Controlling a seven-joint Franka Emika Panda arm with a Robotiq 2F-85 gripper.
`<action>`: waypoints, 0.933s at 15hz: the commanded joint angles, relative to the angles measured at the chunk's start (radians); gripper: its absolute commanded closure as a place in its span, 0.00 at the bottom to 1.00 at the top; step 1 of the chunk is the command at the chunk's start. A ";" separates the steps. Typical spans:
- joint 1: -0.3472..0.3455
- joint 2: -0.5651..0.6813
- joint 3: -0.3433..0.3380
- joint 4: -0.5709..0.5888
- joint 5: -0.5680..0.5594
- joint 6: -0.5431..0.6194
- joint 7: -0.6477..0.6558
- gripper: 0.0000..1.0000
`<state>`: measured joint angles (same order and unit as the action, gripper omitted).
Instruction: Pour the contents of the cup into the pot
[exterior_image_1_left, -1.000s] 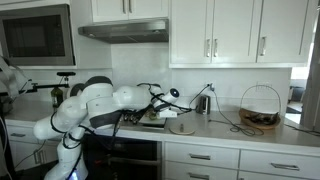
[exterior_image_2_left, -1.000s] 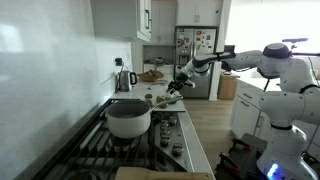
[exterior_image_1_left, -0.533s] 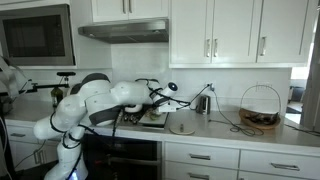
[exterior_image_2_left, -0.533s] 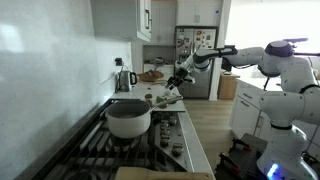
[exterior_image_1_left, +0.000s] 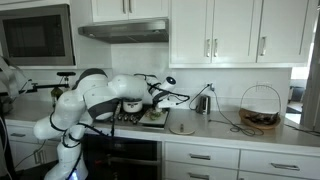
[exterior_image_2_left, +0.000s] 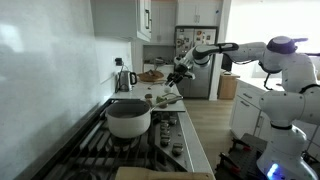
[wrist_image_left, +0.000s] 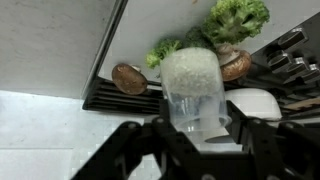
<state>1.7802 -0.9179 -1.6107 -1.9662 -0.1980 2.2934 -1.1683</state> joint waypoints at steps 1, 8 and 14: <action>-0.011 0.084 0.039 0.012 -0.010 -0.066 0.048 0.70; -0.076 0.160 0.165 -0.016 0.003 -0.177 0.061 0.70; -0.124 0.229 0.253 -0.042 0.020 -0.272 0.044 0.70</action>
<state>1.6952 -0.7692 -1.3978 -1.9892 -0.1969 2.0573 -1.1310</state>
